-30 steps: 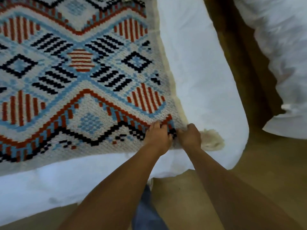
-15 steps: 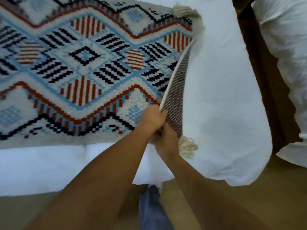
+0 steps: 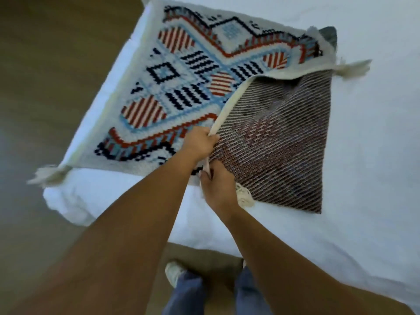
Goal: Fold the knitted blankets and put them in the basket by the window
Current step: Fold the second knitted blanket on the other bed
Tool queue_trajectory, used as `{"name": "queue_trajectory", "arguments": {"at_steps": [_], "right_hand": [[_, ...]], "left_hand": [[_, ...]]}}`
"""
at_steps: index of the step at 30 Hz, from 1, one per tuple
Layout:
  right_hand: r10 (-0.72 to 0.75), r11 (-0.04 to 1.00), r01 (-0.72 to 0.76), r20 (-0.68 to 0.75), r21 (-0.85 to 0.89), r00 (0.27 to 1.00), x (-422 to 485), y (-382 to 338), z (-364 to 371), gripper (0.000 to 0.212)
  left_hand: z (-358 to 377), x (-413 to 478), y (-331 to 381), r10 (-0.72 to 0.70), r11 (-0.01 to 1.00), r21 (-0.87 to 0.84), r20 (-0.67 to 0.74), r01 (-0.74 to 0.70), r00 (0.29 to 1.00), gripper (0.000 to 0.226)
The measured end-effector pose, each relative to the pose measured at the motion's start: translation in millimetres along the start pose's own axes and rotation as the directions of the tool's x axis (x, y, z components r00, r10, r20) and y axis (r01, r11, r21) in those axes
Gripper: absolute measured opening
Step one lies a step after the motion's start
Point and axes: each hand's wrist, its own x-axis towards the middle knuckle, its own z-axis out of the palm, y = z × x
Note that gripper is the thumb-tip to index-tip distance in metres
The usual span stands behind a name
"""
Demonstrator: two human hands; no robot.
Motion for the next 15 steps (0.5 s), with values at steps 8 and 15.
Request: {"name": "queue_trajectory", "arguments": {"at_steps": [8,15], "right_hand": [[-0.027,0.999,0.025,0.108,0.021,0.994,14.4,-84.4,121.9,0.013],[0.101,0.993,-0.110,0.198,0.033,0.975,41.9,-128.5,200.3,0.014]], "left_hand": [[-129.4,36.1,-89.1,-0.024,0.996,0.082,0.037,0.020,0.999,0.045],[-193.9,78.2,-139.9,-0.009,0.988,0.151,0.081,-0.004,0.997,0.023]]}}
